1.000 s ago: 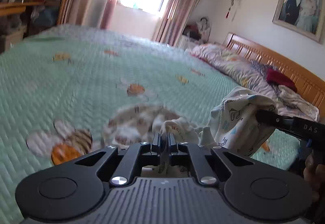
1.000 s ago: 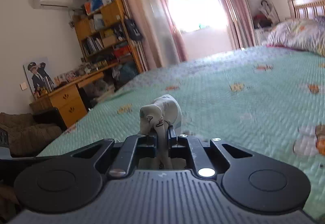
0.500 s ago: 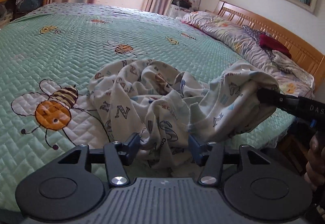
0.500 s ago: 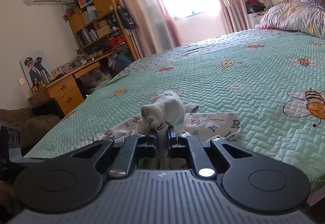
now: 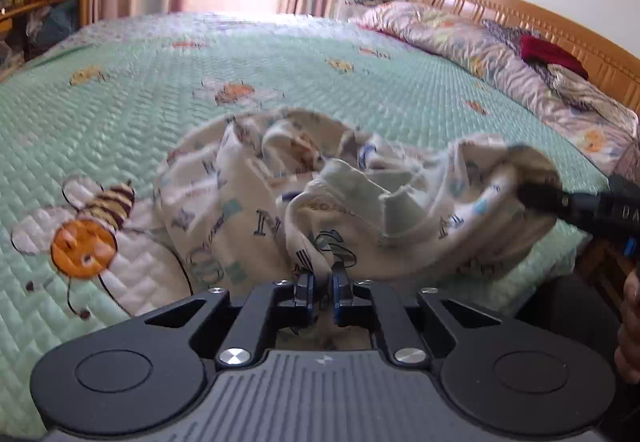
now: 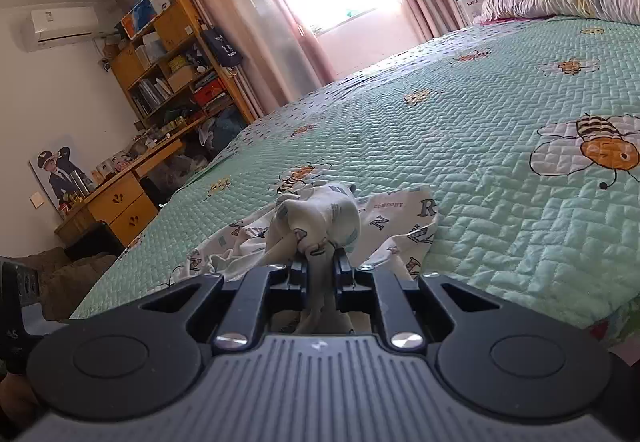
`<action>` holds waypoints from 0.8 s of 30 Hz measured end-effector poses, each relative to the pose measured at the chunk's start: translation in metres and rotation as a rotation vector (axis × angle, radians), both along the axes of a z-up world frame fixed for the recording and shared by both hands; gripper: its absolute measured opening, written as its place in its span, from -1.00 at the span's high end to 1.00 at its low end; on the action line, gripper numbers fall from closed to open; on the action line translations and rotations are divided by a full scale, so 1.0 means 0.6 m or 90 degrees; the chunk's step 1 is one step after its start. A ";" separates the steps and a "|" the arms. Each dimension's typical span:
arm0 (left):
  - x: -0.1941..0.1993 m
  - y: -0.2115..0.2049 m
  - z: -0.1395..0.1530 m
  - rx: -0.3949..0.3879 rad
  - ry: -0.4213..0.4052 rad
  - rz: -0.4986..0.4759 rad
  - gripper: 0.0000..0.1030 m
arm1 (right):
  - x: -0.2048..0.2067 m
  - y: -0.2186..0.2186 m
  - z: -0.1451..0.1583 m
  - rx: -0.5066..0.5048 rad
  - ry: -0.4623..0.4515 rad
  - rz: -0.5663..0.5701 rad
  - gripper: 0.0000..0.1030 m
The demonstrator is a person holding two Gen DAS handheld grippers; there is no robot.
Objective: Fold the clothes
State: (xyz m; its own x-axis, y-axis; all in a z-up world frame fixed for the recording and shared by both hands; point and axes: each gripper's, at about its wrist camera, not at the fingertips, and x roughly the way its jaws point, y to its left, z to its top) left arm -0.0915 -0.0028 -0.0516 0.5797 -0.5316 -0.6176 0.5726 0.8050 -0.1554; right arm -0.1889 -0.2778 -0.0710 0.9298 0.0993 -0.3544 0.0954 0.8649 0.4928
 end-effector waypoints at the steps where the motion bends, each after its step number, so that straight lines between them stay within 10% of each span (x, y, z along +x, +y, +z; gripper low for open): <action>1: 0.000 -0.001 0.010 -0.005 -0.015 0.005 0.84 | 0.000 -0.004 0.000 0.003 -0.001 -0.001 0.71; 8: -0.015 -0.006 0.091 -0.037 -0.128 0.025 0.84 | -0.007 -0.002 0.033 -0.025 -0.045 0.013 0.71; 20: -0.050 0.076 0.111 -0.084 -0.131 0.066 0.84 | -0.005 0.066 0.036 -0.064 0.014 0.089 0.66; 24: -0.056 0.112 0.119 -0.098 -0.132 0.088 0.84 | -0.033 0.059 0.046 -0.025 -0.026 0.101 0.13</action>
